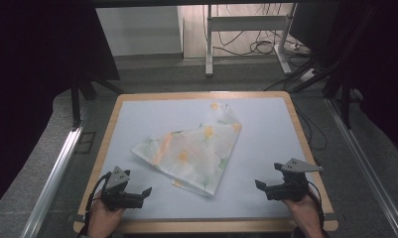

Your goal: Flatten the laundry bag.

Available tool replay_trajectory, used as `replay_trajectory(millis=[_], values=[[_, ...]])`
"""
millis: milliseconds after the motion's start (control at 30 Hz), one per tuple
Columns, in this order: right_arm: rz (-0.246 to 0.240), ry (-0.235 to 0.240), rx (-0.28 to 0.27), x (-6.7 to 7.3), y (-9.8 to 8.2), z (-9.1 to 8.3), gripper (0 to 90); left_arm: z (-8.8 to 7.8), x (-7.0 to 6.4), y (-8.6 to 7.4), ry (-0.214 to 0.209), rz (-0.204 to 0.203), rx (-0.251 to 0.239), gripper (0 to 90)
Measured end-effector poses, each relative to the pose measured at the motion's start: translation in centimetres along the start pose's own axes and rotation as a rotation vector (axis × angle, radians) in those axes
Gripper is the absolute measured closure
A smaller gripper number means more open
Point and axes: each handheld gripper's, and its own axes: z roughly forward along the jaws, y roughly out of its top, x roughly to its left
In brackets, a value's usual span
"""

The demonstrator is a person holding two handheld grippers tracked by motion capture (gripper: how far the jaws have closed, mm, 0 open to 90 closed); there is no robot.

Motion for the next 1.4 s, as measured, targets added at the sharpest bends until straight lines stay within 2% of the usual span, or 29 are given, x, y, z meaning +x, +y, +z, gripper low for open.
replay_trajectory(millis=[300,800,1400], values=[[-0.003,0.000,0.016,0.2,-0.1,0.0,1.2,0.4,-0.3,0.0,0.013,0.025,0.045,0.6],[-0.004,0.005,0.041,0.5,-0.1,0.1,1.5,0.4,-0.1,-0.1,0.012,0.010,0.049,1.1],[-0.005,-0.012,0.036,1.2,0.2,0.4,1.2,0.3,0.2,-0.2,0.026,0.004,0.061,1.5]])
